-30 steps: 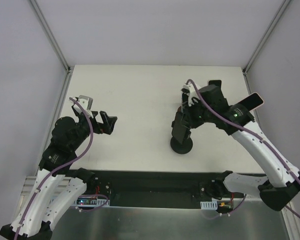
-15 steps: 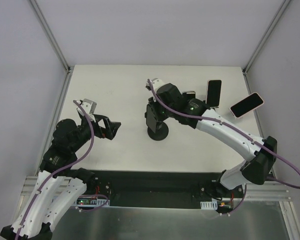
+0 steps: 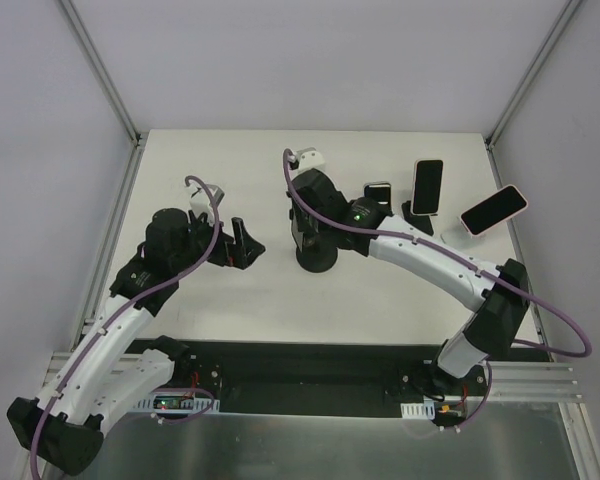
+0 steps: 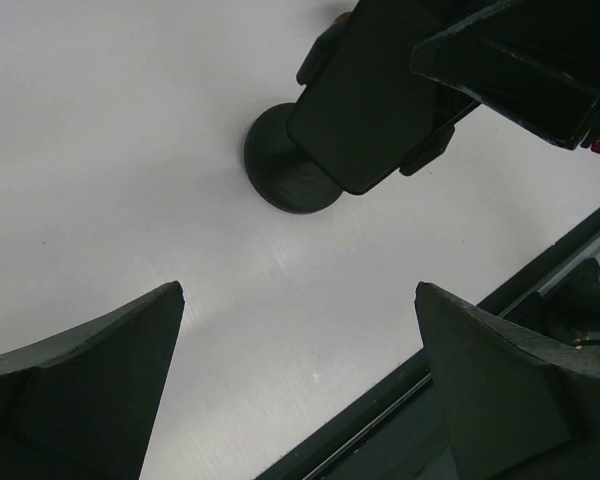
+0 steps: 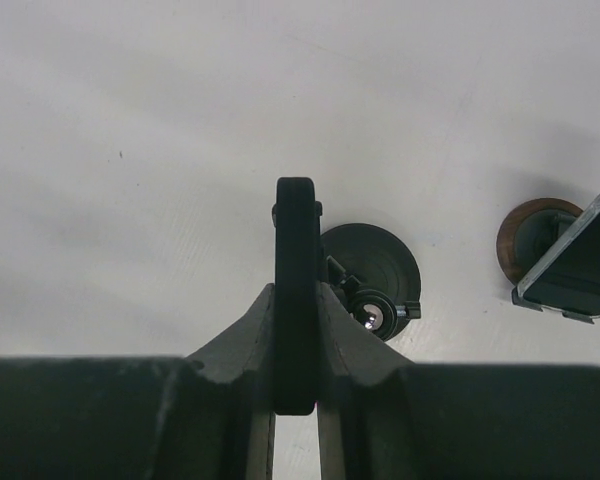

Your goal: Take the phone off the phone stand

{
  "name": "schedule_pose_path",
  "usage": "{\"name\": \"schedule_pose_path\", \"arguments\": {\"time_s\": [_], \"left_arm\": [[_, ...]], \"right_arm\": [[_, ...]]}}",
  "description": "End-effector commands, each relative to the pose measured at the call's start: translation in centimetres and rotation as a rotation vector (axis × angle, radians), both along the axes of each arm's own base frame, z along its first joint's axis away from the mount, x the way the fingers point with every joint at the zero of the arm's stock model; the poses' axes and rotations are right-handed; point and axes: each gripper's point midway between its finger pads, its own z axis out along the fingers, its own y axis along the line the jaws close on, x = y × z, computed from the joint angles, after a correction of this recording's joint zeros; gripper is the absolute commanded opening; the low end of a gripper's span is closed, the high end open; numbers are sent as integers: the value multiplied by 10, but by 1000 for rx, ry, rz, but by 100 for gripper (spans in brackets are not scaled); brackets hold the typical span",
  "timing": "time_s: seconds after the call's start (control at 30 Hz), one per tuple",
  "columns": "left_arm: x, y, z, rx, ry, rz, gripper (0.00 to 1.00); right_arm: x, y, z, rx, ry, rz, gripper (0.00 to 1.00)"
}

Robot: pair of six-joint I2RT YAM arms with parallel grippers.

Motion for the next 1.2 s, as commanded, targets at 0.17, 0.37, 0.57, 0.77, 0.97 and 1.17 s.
{"name": "schedule_pose_path", "arguments": {"time_s": [0.17,0.37,0.57,0.77,0.97,1.17], "left_arm": [[5,-33,22,-77,-2,-71,99],[11,-41,29,-65,-8,-46,99],[12,-60,38,-45,-28,-36,99],[32,-80,55,-11,-59,91,99],[57,-104,58,97,-118,201,99],[86,-114,57,210,-165,290,99]], "right_arm": [[24,-4,48,106,-103,-170,43],[13,-7,72,146,-100,-132,83],[-2,-39,105,171,-119,-78,96],[-10,-118,101,175,-135,-160,96],[-17,-200,69,211,-90,-279,96],[-34,-233,43,219,-63,-307,96]]}}
